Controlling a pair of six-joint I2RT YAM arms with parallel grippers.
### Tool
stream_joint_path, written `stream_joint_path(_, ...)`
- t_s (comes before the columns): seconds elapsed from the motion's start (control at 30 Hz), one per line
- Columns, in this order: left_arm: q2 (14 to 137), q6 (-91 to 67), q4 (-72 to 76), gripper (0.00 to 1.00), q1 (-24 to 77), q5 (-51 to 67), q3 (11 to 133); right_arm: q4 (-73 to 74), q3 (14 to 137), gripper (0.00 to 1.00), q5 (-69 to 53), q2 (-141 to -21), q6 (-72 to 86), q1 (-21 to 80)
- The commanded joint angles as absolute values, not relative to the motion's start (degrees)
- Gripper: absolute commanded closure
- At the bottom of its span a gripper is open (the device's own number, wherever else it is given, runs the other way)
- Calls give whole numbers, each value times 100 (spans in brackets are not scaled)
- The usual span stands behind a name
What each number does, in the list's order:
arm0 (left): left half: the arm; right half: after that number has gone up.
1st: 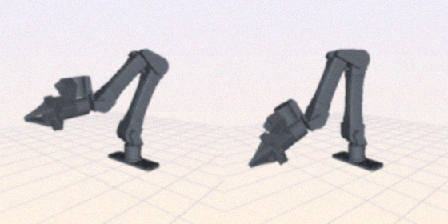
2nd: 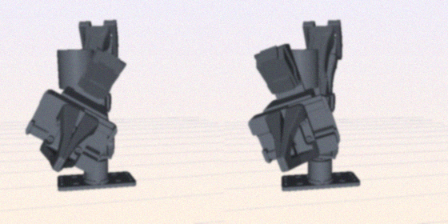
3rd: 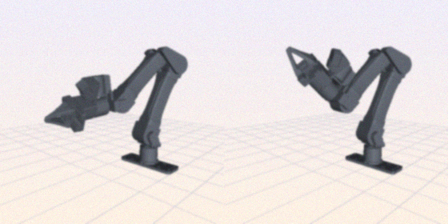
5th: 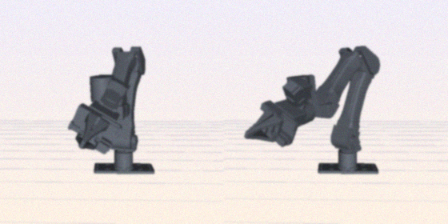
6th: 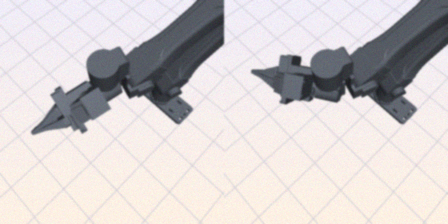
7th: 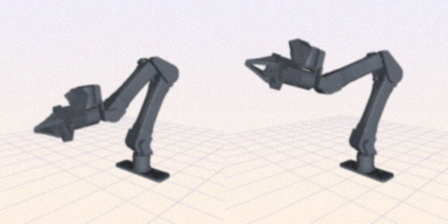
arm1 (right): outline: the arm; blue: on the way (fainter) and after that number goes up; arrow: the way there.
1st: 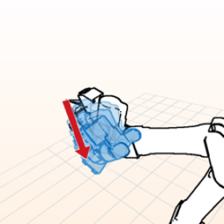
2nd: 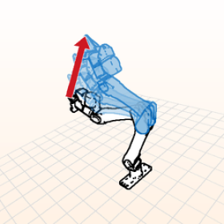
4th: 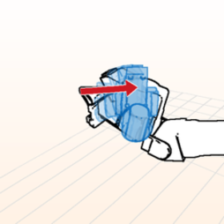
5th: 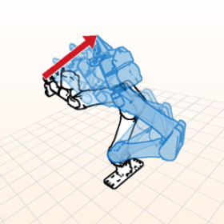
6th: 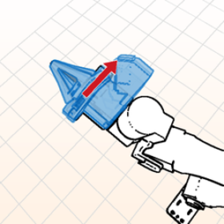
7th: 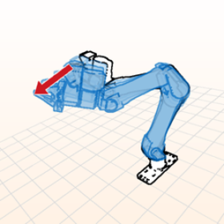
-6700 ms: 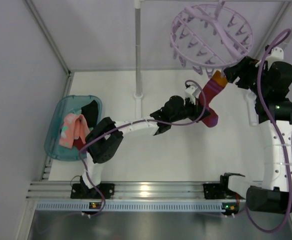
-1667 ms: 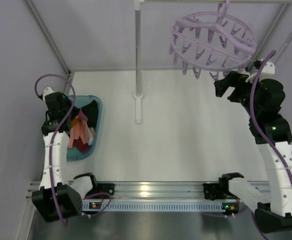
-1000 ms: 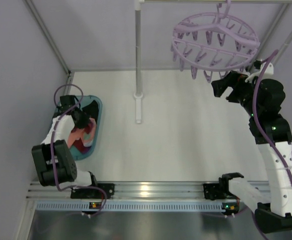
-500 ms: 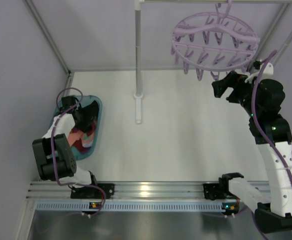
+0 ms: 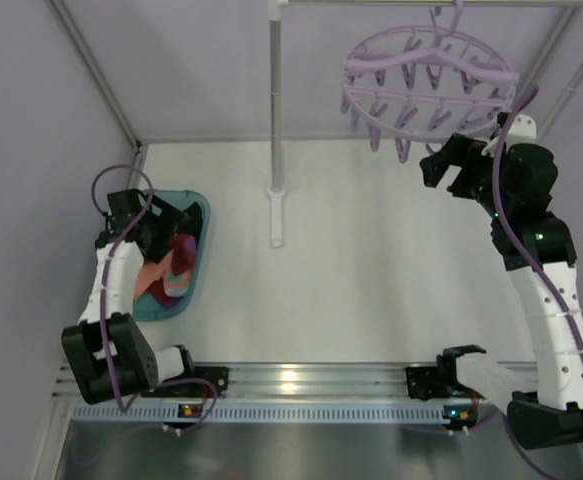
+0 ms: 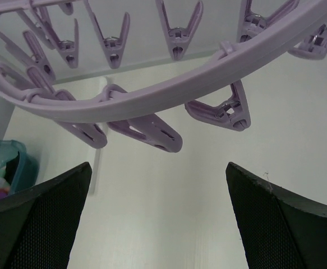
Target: Remove the socks clipped to the hanger
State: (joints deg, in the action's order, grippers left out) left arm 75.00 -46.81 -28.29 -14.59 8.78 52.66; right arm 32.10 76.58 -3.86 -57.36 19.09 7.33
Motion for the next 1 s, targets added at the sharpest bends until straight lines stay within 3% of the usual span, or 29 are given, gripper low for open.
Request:
stream_joint_path(0.0, 6707, -4702, -2874, 2, -1477, 483, 5572, 3471, 7910, 1, -159, -6002, 1924, 809)
stream_joint_path(0.23, 6802, -4403, -2865, 2, -1450, 2074, 6450, 3375, 7454, 1, -62, -6187, 2197, 817)
stream_joint_path(0.33, 6803, -4141, -2865, 1, -925, 1463, 6705, 3384, 7321, 1, -97, -6293, 2223, 809)
stream_joint_path(0.53, 7092, -3798, -2865, 2, 1796, 107, 7057, 3287, 6883, 1, -290, -6205, 2206, 817)
stream_joint_path(0.67, 7329, -3612, -2865, 2, 2914, -922, 7040, 3182, 6278, 1, -386, -6030, 2407, 826)
stream_joint_path(0.8, 7549, -3831, -2848, 2, 3374, -668, 6935, 2569, 5460, 1, -1201, -5801, 2794, 844)
stream_joint_path(0.97, 7489, -3955, -2830, 2, 3674, -554, 6584, 2224, 4598, 1, -1345, -5687, 3286, 1150)
